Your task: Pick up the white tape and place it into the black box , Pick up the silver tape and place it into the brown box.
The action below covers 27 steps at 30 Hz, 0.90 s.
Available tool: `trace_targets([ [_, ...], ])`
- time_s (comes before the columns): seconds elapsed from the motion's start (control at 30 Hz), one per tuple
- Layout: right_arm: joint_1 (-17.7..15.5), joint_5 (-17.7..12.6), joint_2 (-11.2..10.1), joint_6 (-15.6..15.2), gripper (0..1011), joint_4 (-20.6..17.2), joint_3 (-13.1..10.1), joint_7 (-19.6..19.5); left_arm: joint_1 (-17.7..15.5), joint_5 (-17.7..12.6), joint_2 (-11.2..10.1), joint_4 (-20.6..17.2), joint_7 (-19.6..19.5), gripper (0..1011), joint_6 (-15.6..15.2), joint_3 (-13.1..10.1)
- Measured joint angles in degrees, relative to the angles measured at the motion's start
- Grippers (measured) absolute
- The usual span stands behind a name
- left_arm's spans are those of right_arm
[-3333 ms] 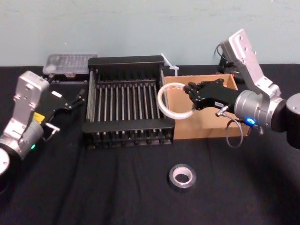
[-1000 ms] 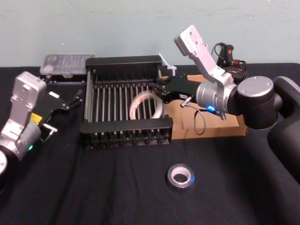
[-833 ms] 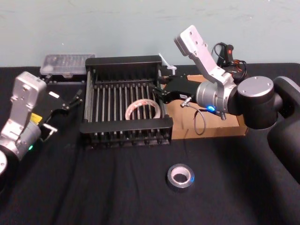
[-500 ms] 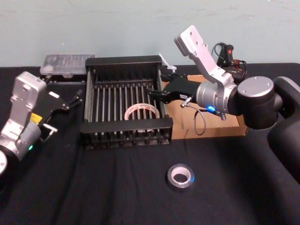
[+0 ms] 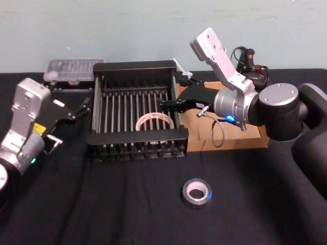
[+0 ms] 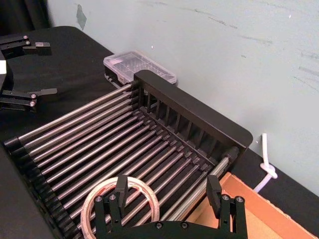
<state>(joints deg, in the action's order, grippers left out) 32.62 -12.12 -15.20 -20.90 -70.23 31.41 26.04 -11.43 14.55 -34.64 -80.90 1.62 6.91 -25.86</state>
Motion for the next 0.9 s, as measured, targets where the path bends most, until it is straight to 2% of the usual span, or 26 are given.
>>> trace_targets([
  [0.37, -1.66, -0.57, -1.19, -0.08, 1002, -2.74, -1.81, -0.30, 0.00, 0.00, 0.00, 0.00, 0.00, 1001, 0.00, 0.00],
  [0.57, -4.20, -1.82, -3.64, -0.85, 1002, -7.09, -3.84, -0.52, 0.00, 0.00, 0.00, 0.00, 0.00, 1002, 0.00, 0.00],
  [0.63, -6.02, -2.71, -5.31, -1.37, 1000, -9.98, -5.07, -0.75, 0.00, 0.00, 0.00, 0.00, 0.00, 1001, 0.00, 0.00],
  [0.67, -6.02, -2.71, -5.31, -1.37, 1002, -9.98, -5.07, -0.75, 0.00, 0.00, 0.00, 0.00, 0.00, 1001, 0.00, 0.00],
  [0.9, -10.80, -4.41, -9.14, -2.34, 1002, -16.46, -7.31, -1.38, 0.00, 0.00, 0.00, 0.00, 0.00, 1001, 0.00, 0.00],
])
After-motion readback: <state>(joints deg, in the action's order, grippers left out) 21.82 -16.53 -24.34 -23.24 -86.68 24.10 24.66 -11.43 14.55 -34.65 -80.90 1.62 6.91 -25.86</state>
